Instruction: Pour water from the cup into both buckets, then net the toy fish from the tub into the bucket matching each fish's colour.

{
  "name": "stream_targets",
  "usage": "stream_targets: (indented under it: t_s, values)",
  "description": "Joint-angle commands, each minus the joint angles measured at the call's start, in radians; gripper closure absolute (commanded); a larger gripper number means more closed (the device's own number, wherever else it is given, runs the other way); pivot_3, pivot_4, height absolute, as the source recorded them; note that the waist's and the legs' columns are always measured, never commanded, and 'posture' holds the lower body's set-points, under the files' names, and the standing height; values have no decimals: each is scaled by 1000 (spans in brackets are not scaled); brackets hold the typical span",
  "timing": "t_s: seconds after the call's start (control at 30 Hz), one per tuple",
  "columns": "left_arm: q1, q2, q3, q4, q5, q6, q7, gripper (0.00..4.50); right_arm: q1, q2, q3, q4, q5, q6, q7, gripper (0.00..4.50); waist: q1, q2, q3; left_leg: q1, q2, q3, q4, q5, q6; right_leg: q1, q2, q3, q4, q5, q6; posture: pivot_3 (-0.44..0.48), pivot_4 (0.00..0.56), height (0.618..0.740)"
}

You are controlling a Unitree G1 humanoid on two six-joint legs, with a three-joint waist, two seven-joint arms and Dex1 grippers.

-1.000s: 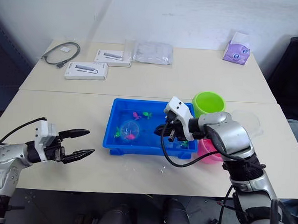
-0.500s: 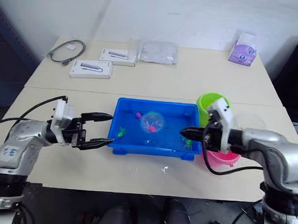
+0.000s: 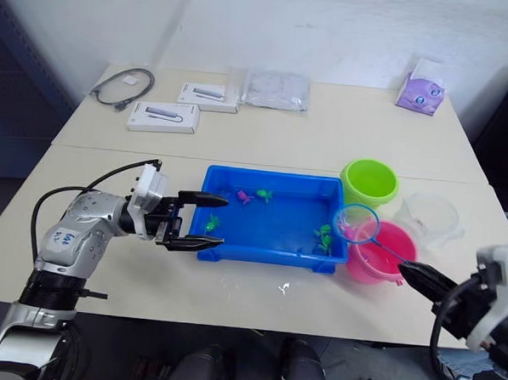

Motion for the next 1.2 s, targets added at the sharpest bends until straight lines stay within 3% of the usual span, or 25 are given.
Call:
stream_targets:
  t_s: [0.03, 0.43, 0.57, 0.87, 1.03, 1.2]
  values:
    - [-40, -11, -3, 31, 7, -24, -29, 100, 101, 53, -88, -34, -31, -173, -23, 4500, 0, 0, 0, 0, 0, 0, 0, 0, 0, 0, 0, 0, 0, 0, 0, 0, 150, 740]
    - [-78, -50, -2, 115, 24, -67, -69, 100, 314, 168, 209, -9, -424, -763, -122, 4500, -3, 0, 0, 6, 0, 4, -1, 0, 0, 1, 1, 6, -1, 0, 0, 0, 150, 740]
    - [-54, -57, -6, 93, 18, -57, -71, 100, 348, 209, 296, 70, -641, -1145, -141, 4500, -2, 0, 0, 6, 0, 5, -1, 0, 0, 1, 1, 7, -1, 0, 0, 0, 150, 740]
    - [-32, -56, 1, 80, 22, -53, -56, 100, 406, 153, 396, 300, -1061, -1731, -262, 4500, -4, 0, 0, 10, 1, 9, -1, 0, -1, 1, 3, 12, 0, 0, 0, 0, 150, 740]
    - [-11, -33, 2, 64, 27, -35, -48, 100, 389, 106, 388, 358, -1359, -1894, -429, 4500, -6, 0, 0, 11, 2, 10, -1, 0, -2, 1, 3, 13, 1, -1, -1, 0, 150, 740]
    - [9, -24, 22, 62, 32, -65, -29, 100, 376, 91, 350, 357, -1452, -1945, -550, 4500, -8, 0, 0, 11, 3, 10, -1, -1, -4, 1, 1, 14, 2, -2, -2, 0, 150, 740]
